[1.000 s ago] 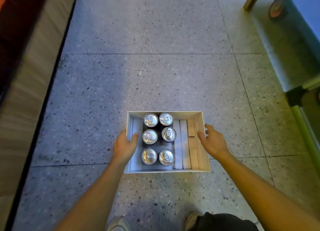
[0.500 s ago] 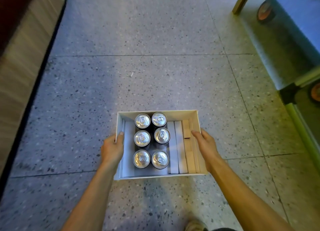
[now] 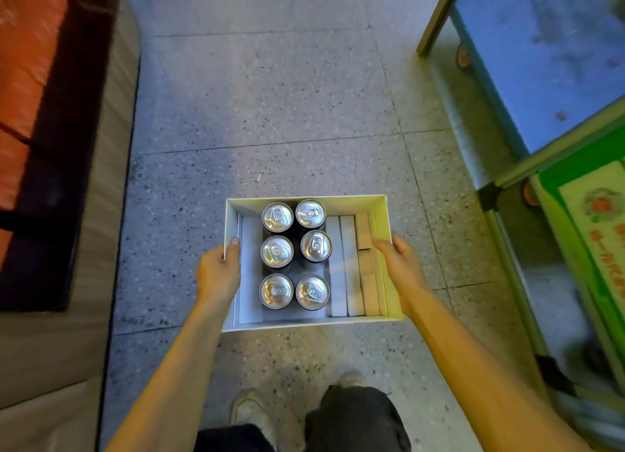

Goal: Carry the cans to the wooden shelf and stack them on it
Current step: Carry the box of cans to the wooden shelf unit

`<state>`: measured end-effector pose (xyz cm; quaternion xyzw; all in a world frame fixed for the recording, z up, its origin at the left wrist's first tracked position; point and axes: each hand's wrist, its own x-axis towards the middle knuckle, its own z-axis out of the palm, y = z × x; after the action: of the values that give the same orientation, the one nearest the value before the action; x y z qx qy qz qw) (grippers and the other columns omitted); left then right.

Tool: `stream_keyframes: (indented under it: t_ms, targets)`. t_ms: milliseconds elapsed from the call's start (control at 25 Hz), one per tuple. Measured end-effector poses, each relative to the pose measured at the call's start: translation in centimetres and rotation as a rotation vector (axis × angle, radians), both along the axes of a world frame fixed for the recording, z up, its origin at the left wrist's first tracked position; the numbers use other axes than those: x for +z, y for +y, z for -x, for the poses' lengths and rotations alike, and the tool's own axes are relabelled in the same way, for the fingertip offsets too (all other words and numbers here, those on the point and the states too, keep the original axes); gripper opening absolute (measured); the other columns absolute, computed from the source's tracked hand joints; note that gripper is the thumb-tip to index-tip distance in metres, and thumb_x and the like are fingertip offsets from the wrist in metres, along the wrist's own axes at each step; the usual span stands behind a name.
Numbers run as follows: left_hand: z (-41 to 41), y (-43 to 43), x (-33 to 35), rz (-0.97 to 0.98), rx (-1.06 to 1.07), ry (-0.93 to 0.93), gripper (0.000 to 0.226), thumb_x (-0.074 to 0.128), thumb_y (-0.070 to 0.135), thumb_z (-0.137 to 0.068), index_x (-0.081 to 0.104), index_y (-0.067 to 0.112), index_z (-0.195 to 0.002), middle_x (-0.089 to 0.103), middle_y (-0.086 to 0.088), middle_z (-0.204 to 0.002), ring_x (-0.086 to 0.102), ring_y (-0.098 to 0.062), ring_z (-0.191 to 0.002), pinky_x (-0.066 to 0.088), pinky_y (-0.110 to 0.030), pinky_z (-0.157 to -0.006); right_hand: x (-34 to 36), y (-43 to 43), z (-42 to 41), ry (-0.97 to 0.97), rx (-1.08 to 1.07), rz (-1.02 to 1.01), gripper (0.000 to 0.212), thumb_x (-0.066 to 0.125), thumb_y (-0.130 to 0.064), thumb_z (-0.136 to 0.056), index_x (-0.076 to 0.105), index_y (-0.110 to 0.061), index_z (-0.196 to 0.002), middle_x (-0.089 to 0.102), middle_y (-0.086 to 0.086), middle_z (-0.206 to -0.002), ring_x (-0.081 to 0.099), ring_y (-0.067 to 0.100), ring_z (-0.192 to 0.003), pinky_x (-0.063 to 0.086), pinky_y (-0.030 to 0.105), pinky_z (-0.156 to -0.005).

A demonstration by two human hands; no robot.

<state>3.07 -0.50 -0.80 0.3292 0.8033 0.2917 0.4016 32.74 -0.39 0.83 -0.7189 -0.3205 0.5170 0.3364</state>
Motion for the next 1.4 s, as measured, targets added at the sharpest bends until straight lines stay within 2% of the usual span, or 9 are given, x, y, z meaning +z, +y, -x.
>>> stream_keyframes:
  t_ms: [160,280,480,600,720,840,920,1120,1400]
  targets:
    - [-0.8,0.1,18.0,0.008,-0.059,0.047,0.050,0.048,0.035,-0.100,0.026,0.017,-0.059,0.028,0.000,-0.057,0.025,-0.022,-0.058,0.017,-0.035,-0.054,16.3,-0.4,-0.4,0.035,-0.021,0.009,0.025,0.057,-0.023,-0.099,0.066,-0.031,-0.121,0.067,-0.020,-0.107,0.059,-0.004,-0.102,0.043,0.016,-0.076]
    - [-1.3,0.6,31.7,0.011,-0.062,0.050,0.049,0.049,0.036,-0.099,0.024,0.018,-0.061,0.026,0.000,-0.059,0.023,-0.021,-0.060,0.015,-0.034,-0.056,29.6,-0.4,-0.8,0.056,-0.031,0.029,0.021,0.056,-0.024,-0.099,0.061,-0.035,-0.117,0.060,-0.027,-0.100,0.053,-0.011,-0.093,0.039,0.013,-0.071]
    - [-2.2,2.6,49.3,-0.034,-0.055,0.039,0.044,0.048,0.035,-0.099,0.029,0.015,-0.065,0.029,-0.003,-0.063,0.024,-0.020,-0.062,0.018,-0.032,-0.057,46.5,1.5,-2.1,0.048,-0.003,-0.004,0.036,0.056,-0.028,-0.099,0.058,-0.021,-0.135,0.063,-0.008,-0.115,0.057,0.010,-0.110,0.040,0.019,-0.072]
    - [-2.8,4.5,55.4,-0.077,-0.046,0.069,0.044,0.048,0.034,-0.099,0.033,0.014,-0.063,0.034,-0.004,-0.063,0.028,-0.021,-0.060,0.022,-0.033,-0.056,52.3,3.9,-2.6,0.032,0.015,-0.037,0.039,0.057,-0.033,-0.098,0.056,-0.020,-0.135,0.060,-0.001,-0.130,0.055,0.015,-0.114,0.041,0.029,-0.086]
    - [-3.0,6.5,58.6,-0.105,0.000,0.060,0.042,0.049,0.034,-0.098,0.040,0.012,-0.064,0.039,-0.006,-0.066,0.032,-0.022,-0.062,0.025,-0.032,-0.058,56.0,6.4,-3.0,0.040,0.050,-0.069,0.043,0.056,-0.034,-0.098,0.052,-0.018,-0.138,0.059,0.000,-0.130,0.054,0.018,-0.117,0.043,0.032,-0.092]
    - [-2.7,8.9,59.2,-0.099,0.037,0.059,0.038,0.048,0.036,-0.098,0.046,0.010,-0.069,0.042,-0.008,-0.070,0.034,-0.022,-0.065,0.028,-0.032,-0.061,58.0,9.6,-2.8,0.041,0.106,-0.111,0.033,0.055,-0.029,-0.100,0.057,-0.020,-0.132,0.062,-0.003,-0.116,0.058,0.014,-0.109,0.043,0.022,-0.073]
    - [-2.3,11.0,59.0,-0.092,0.044,0.055,0.040,0.048,0.035,-0.098,0.045,0.009,-0.068,0.042,-0.009,-0.069,0.034,-0.023,-0.066,0.028,-0.033,-0.061,58.0,12.0,-2.3,0.038,0.119,-0.109,0.037,0.054,-0.029,-0.100,0.055,-0.019,-0.136,0.061,-0.007,-0.110,0.057,0.008,-0.100,0.040,0.020,-0.068]
    - [0.1,19.2,56.5,-0.061,0.069,0.008,0.041,0.047,0.036,-0.097,0.054,0.004,-0.073,0.049,-0.008,-0.070,0.042,-0.025,-0.065,0.033,-0.033,-0.059,55.7,20.5,0.1,-0.001,0.122,-0.056,0.047,0.054,-0.032,-0.100,0.050,-0.016,-0.144,0.058,0.005,-0.136,0.051,0.016,-0.115,0.039,0.032,-0.089]
    - [6.2,36.7,57.5,-0.042,-0.003,0.013,0.039,0.045,0.035,-0.097,0.049,0.007,-0.071,0.047,-0.007,-0.070,0.039,-0.024,-0.065,0.034,-0.032,-0.059,56.6,36.1,6.9,0.013,0.091,-0.084,0.037,0.053,-0.030,-0.101,0.054,-0.024,-0.138,0.057,-0.007,-0.117,0.055,0.015,-0.112,0.040,0.030,-0.085]
